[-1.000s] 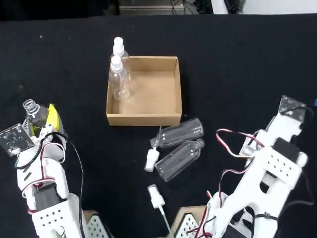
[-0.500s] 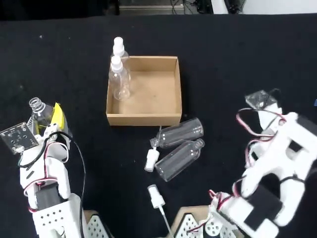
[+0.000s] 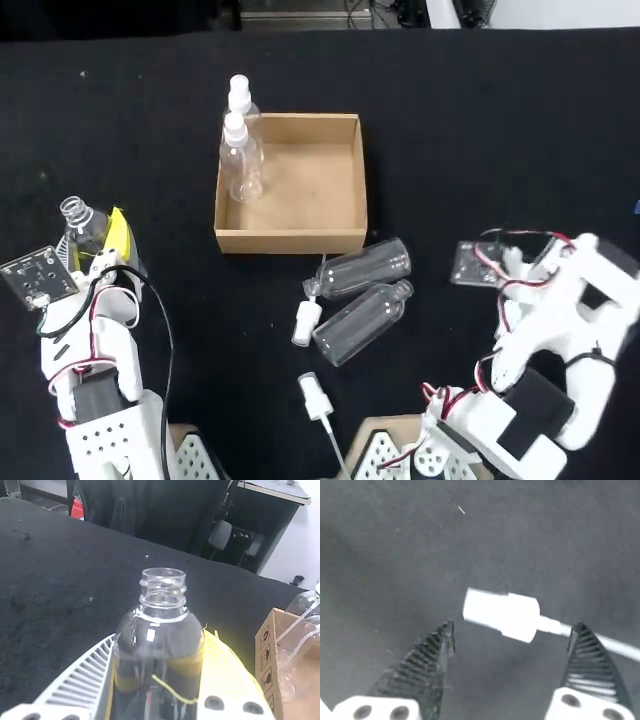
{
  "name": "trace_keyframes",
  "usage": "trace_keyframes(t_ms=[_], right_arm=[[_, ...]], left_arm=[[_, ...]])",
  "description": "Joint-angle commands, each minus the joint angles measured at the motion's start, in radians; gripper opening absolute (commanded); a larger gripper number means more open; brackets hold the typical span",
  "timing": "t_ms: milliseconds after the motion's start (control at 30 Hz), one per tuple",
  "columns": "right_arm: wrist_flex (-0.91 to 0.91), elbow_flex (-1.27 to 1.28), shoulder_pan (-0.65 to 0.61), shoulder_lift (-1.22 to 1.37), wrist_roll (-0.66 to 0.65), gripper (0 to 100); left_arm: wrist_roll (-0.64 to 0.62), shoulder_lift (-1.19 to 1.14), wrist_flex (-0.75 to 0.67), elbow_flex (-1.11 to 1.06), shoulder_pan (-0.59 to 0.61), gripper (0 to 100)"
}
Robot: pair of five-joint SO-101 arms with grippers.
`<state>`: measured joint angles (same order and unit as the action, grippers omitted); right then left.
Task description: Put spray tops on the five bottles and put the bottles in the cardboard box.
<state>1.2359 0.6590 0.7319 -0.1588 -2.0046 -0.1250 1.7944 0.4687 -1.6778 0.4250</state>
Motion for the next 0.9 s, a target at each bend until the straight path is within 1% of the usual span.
trace_keyframes(t_ms=[0, 100, 167, 233, 333, 400, 500, 667, 733, 867], right_arm=[[-0.173, 0.099, -0.058, 0.004, -0.018, 32.8], [-0.334, 0.189, -0.057, 0.004, -0.020, 32.8], [-0.405, 0.240, -0.055, 0.004, -0.020, 32.6], [-0.436, 0.272, -0.055, 0.004, -0.020, 32.5], [-0.434, 0.286, -0.057, -0.004, -0.017, 32.5], [-0.425, 0.280, -0.061, -0.005, 0.057, 32.2], [-0.430, 0.259, -0.084, -0.005, 0.259, 28.8], [-0.428, 0.165, -0.109, -0.001, 0.792, 24.0], [-0.425, 0.124, -0.104, 0.001, 0.971, 23.3], [-0.420, 0.068, -0.101, 0.002, 1.227, 23.4]], left_arm=[[0.012, 0.011, -0.021, -0.022, -0.008, 12], [0.012, 0.011, -0.021, -0.022, -0.008, 12], [0.012, 0.011, -0.023, -0.022, -0.010, 12], [0.012, 0.011, -0.023, -0.022, -0.010, 12], [0.012, 0.011, -0.025, -0.022, -0.010, 12], [0.012, 0.011, -0.025, -0.022, -0.010, 12], [0.012, 0.012, -0.025, -0.022, -0.010, 12], [0.012, 0.012, -0.025, -0.022, -0.010, 12], [0.012, 0.012, -0.025, -0.022, -0.010, 12], [0.012, 0.012, -0.021, -0.022, -0.010, 12]])
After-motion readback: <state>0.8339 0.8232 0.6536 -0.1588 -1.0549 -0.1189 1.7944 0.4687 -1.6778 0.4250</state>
